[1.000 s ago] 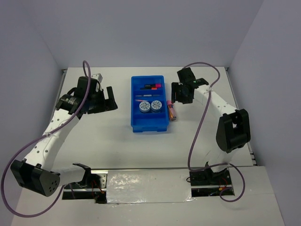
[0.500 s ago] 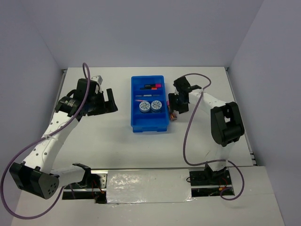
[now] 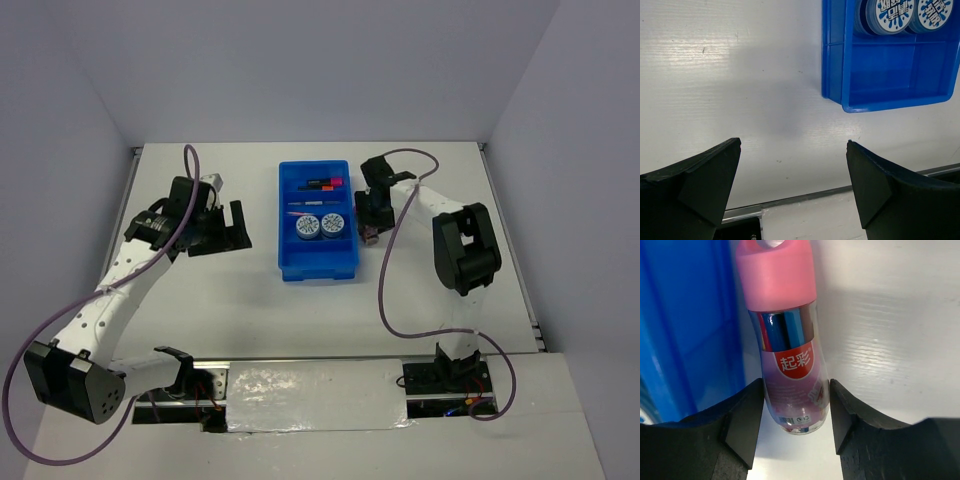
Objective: Sort the stationery into containers
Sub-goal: Pick up the storage box at the center of the board, then place the storage box in the storage box.
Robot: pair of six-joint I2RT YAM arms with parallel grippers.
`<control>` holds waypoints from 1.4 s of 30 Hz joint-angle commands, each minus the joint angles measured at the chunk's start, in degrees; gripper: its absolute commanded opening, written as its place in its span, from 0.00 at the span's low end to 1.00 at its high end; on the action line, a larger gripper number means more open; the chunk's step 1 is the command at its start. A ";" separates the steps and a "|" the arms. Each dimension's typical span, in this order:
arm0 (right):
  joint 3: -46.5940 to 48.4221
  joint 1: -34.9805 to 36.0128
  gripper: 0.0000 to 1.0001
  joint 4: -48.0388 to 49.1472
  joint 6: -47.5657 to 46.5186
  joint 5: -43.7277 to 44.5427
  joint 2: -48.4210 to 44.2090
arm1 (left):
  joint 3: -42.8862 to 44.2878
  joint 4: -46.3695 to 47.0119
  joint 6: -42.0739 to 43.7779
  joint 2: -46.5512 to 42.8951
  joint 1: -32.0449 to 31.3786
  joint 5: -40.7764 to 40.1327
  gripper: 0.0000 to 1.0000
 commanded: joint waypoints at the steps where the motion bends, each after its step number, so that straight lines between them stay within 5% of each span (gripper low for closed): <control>1: -1.24 -0.80 0.00 -3.83 0.39 8.26 -0.41 | -0.16 1.61 2.42 -1.54 0.32 1.03 0.99; 12: 4.21 -2.04 0.00 -6.21 -1.27 9.06 -13.76 | -0.78 2.66 2.86 -2.16 0.32 0.59 0.99; 22: 2.89 5.42 0.00 -1.46 -13.57 -7.72 -24.06 | -1.39 3.45 3.22 -2.95 0.41 0.59 0.99; 28: -0.18 14.82 0.00 -2.43 -28.08 -16.26 -21.96 | -1.66 3.72 3.39 -3.56 0.49 0.59 0.99; 32: -3.69 18.96 0.00 0.65 -35.87 -12.05 -21.69 | -2.01 3.54 4.00 -4.88 0.76 0.59 0.99; 42: -2.30 19.76 0.00 3.29 -45.40 -13.46 -17.05 | -3.24 3.01 5.06 -6.55 1.29 0.94 0.99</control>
